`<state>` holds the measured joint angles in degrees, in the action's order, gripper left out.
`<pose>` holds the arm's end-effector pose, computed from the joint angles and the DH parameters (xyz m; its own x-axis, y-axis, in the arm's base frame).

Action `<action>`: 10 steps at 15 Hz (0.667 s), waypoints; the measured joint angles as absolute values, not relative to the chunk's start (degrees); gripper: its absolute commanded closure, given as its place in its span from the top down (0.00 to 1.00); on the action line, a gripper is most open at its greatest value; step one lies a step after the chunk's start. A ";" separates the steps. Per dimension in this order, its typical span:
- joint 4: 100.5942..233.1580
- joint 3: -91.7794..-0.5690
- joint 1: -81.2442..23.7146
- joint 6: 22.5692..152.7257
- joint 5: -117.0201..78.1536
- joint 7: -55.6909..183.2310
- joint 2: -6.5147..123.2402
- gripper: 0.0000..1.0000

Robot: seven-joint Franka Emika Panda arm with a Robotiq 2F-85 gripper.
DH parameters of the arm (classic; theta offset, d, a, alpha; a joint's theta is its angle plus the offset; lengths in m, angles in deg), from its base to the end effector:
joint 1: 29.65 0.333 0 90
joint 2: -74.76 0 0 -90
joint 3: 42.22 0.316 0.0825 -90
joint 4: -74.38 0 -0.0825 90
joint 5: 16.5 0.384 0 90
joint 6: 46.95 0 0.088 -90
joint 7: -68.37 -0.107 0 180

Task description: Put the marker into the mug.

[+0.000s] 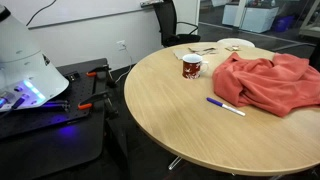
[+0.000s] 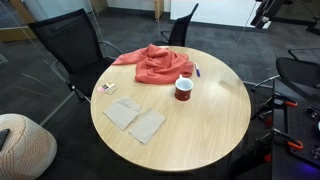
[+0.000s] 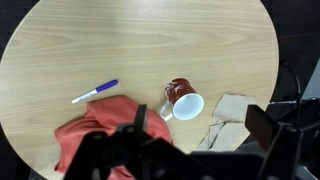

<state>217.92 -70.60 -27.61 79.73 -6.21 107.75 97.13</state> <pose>0.3870 -0.1858 0.4122 0.9670 0.1191 0.2251 0.1724 -0.9566 -0.2347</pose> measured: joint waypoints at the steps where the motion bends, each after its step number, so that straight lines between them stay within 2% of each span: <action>1: 217.92 -70.60 -27.61 79.73 -6.21 107.75 97.13 1.00; 10: 217.89 -67.49 -29.70 80.83 -6.05 107.10 95.96 1.00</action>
